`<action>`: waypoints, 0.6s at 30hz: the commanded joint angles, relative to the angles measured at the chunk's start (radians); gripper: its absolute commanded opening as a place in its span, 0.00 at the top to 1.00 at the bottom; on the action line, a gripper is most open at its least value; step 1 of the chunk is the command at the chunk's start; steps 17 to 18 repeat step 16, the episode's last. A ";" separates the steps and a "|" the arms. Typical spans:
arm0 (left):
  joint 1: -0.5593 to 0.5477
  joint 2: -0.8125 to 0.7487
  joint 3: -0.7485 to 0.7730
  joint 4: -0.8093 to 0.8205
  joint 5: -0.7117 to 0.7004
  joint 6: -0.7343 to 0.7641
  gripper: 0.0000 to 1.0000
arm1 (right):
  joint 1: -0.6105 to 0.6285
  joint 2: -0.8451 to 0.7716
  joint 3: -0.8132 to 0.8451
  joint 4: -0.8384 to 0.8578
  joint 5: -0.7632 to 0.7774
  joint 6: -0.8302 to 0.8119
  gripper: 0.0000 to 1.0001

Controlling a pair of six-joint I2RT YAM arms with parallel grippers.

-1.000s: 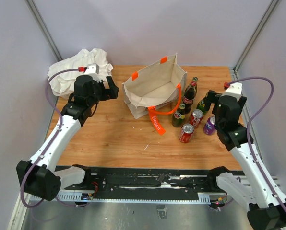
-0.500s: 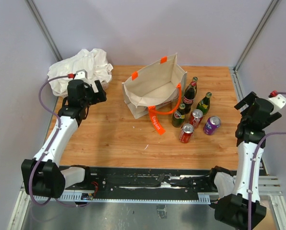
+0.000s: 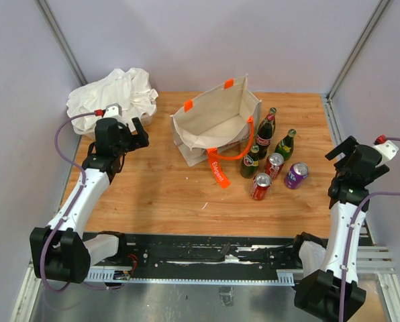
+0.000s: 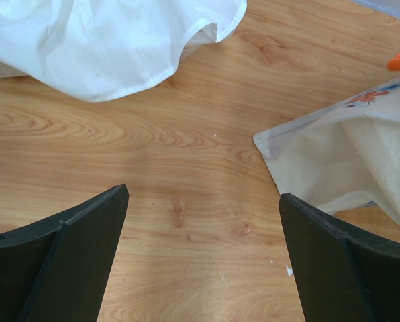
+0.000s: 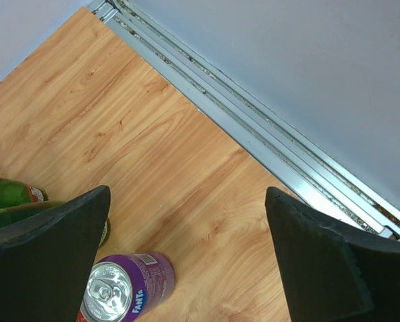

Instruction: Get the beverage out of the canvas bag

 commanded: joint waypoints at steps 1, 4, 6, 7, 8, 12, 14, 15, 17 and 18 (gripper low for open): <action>0.001 -0.024 -0.010 0.039 -0.005 -0.009 0.00 | -0.013 -0.026 -0.018 0.016 -0.012 -0.011 0.02; 0.001 -0.026 -0.011 0.039 -0.010 -0.012 0.00 | -0.013 -0.031 -0.021 0.015 -0.012 -0.018 0.02; 0.001 -0.025 -0.010 0.039 -0.012 -0.010 0.00 | -0.013 -0.034 -0.022 0.015 -0.012 -0.021 0.02; 0.001 -0.026 -0.009 0.039 -0.010 -0.007 0.00 | -0.013 -0.036 -0.023 0.015 -0.013 -0.022 0.02; 0.001 -0.025 -0.008 0.039 -0.005 -0.001 0.00 | -0.013 -0.037 -0.025 0.015 -0.012 -0.023 0.02; 0.001 -0.015 0.001 0.033 0.031 0.021 0.00 | -0.013 -0.041 -0.029 0.013 -0.015 -0.031 0.02; 0.001 -0.016 0.001 0.034 0.026 0.014 0.00 | -0.013 -0.042 -0.029 0.013 -0.017 -0.031 0.02; 0.001 -0.022 -0.003 0.041 0.028 0.013 0.00 | -0.013 -0.042 -0.029 0.012 -0.018 -0.031 0.02; 0.001 -0.028 -0.010 0.050 0.030 0.010 0.00 | -0.013 -0.043 -0.029 0.012 -0.018 -0.030 0.02; 0.001 -0.028 -0.010 0.050 0.030 0.010 0.00 | -0.013 -0.043 -0.029 0.012 -0.018 -0.030 0.02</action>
